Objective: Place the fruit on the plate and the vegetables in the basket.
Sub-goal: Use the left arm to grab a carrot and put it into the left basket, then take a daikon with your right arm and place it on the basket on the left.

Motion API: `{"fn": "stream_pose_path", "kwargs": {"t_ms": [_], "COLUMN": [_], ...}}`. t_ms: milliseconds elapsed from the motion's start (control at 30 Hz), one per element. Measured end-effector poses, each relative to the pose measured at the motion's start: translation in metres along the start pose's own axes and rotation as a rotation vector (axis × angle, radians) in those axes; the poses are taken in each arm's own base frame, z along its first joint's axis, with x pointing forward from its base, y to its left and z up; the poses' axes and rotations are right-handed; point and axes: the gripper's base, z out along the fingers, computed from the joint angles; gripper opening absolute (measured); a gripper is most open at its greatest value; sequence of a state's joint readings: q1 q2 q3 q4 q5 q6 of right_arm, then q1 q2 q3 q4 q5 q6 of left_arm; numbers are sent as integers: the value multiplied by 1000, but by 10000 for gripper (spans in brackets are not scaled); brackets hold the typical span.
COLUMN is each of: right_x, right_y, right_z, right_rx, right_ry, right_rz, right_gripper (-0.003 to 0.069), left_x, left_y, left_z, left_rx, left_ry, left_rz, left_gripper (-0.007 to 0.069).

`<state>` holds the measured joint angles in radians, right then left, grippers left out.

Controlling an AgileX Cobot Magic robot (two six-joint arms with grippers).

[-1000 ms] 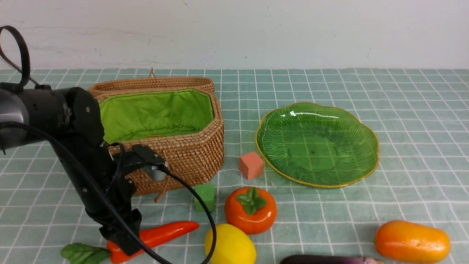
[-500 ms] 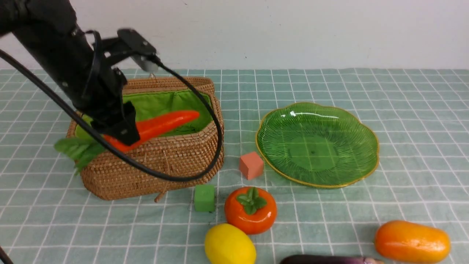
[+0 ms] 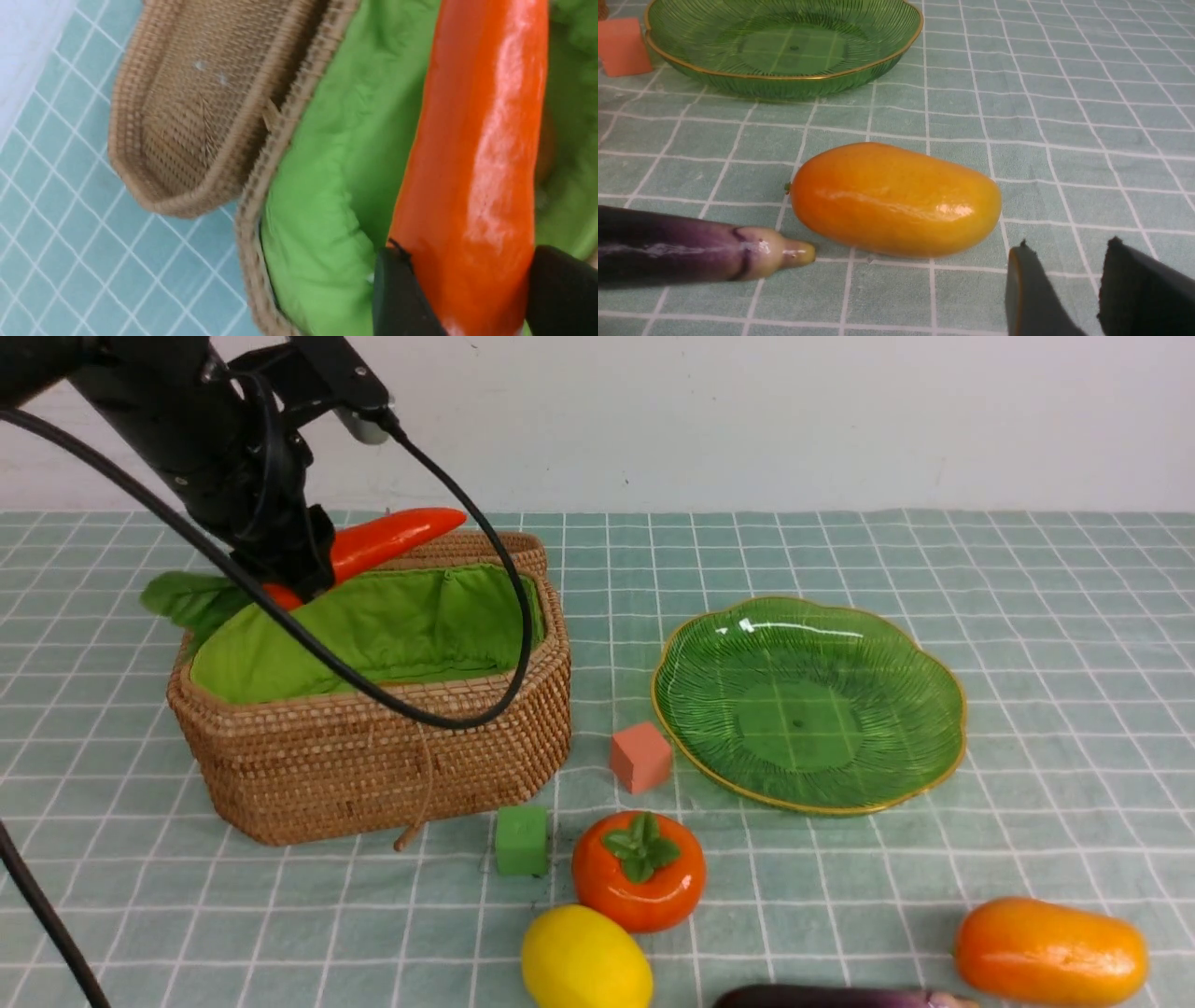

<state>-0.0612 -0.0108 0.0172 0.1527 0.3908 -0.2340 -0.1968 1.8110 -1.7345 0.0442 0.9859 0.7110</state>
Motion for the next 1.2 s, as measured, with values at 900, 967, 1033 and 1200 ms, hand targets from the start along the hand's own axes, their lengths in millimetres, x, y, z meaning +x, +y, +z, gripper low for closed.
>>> {"fn": "stream_pose_path", "kwargs": {"t_ms": [900, 967, 1033, 1200], "right_x": [0, 0, 0, 0], "right_y": [0, 0, 0, 0], "right_z": [0, 0, 0, 0], "right_rx": [0, 0, 0, 0], "right_ry": [0, 0, 0, 0], "right_rz": [0, 0, 0, 0], "right_gripper": [241, 241, 241, 241], "left_x": [31, 44, 63, 111], "left_y": [-37, -45, -54, -81], "left_z": [-206, -239, -265, -297], "left_rx": [28, -8, -55, -160], "left_ry": [-273, -338, -380, -422], "left_rz": [-447, -593, -740, -936], "left_gripper": [439, 390, 335, 222]}}
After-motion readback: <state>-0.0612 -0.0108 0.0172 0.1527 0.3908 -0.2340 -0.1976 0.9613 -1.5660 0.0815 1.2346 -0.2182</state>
